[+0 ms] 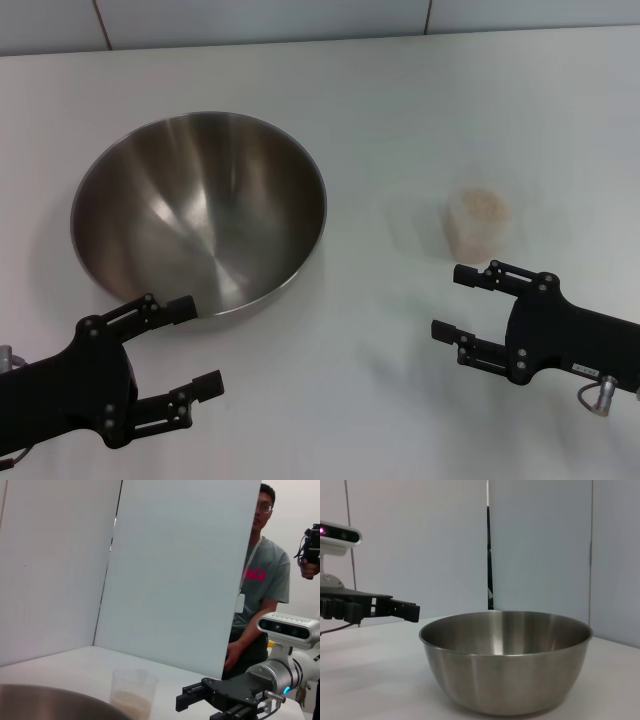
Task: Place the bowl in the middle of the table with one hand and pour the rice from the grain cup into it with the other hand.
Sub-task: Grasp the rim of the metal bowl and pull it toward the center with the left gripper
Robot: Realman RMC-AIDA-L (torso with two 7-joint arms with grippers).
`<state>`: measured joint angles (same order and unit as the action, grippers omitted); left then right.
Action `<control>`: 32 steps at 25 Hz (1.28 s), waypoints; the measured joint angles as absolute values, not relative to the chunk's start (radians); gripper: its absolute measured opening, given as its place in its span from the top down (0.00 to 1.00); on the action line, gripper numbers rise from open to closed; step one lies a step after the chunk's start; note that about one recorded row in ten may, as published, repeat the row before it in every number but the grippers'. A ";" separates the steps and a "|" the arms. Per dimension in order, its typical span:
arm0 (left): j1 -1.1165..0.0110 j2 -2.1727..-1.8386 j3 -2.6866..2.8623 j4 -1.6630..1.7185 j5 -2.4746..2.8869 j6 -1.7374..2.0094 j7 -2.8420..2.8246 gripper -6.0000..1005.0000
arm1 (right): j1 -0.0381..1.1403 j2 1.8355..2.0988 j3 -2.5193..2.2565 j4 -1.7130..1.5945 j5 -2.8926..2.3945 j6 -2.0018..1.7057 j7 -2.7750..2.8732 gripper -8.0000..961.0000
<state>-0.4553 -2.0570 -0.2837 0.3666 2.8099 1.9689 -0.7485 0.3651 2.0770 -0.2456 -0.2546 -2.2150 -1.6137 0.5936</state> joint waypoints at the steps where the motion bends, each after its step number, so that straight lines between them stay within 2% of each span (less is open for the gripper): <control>1: -0.455 -2.057 -0.284 0.367 2.809 1.969 -0.749 0.16 | 0.365 2.077 -0.246 -0.255 -2.215 -1.614 0.594 0.28; 32: -0.457 -2.059 -0.297 0.363 2.777 1.970 -0.749 0.17 | 0.364 2.077 -0.241 -0.252 -2.215 -1.620 0.594 0.28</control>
